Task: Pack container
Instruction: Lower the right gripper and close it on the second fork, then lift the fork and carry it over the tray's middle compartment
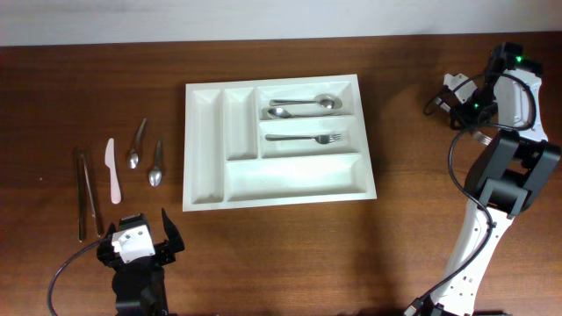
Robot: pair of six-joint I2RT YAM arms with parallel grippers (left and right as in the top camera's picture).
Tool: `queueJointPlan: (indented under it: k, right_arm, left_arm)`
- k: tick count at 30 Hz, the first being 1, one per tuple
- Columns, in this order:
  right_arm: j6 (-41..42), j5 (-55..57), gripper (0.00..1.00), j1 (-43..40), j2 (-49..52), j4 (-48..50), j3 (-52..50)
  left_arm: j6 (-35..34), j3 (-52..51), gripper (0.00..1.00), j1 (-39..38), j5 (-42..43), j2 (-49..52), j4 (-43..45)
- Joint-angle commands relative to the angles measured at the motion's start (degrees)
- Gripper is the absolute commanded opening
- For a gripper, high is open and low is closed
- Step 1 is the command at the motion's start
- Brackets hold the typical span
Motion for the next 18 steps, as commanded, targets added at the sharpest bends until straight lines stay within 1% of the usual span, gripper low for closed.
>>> queueJointPlan:
  k: [1,3,5,7,8,13,18]
  right_arm:
    - [0.61,0.55,0.21,-0.17,0.81,0.26,-0.83]
    - [1.07,0.55,0.16,-0.17,0.81,0.39,-0.83]
    - [1.46,0.55,0.15,-0.17,0.81,0.37,-0.83]
    - [1.77,0.57,0.09,-0.17,0.81,0.44,-0.83]
    - [2.51,0.55,0.04,-0.17,0.81,0.59,-0.83]
    - [6.29,0.52,0.04,-0.17,0.81,1.86,-0.83]
    - [14.27,0.50,0.04,-0.17,0.68,3.23,-0.22]
  left_arm:
    - [-0.55,-0.04,0.99,0.20,-0.83,0.02,-0.33]
    - [-0.55,-0.04,0.99,0.20,-0.81,0.02,-0.33]
    - [-0.55,-0.04,0.99,0.20,-0.83,0.02,-0.33]
    - [-0.55,-0.04,0.99,0.20,-0.81,0.02,-0.33]
    - [-0.55,-0.04,0.99,0.20,-0.81,0.02,-0.33]
    - [-0.55,-0.04,0.99,0.20,-0.83,0.02,-0.31]
    - [-0.55,-0.04,0.99,0.20,-0.81,0.02,-0.33]
